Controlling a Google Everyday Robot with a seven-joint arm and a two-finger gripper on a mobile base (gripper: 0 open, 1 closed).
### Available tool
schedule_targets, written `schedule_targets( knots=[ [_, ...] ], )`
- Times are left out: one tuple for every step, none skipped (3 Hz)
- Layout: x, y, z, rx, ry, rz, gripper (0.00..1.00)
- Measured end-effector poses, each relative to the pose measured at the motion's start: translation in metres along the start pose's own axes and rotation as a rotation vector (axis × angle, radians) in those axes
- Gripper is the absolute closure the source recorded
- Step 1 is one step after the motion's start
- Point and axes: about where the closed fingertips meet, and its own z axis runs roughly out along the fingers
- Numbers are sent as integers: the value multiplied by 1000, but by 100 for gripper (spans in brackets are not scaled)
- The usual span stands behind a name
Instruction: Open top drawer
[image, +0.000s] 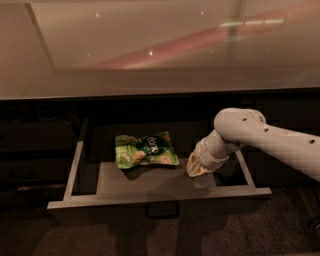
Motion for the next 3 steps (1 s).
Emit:
schedule_targets(
  knots=[
    [-10,-11,-23,33,4,-10,100],
    [-44,-26,-80,122,48,-61,100],
    [-41,-20,-66,100,38,-61,100]
  ],
)
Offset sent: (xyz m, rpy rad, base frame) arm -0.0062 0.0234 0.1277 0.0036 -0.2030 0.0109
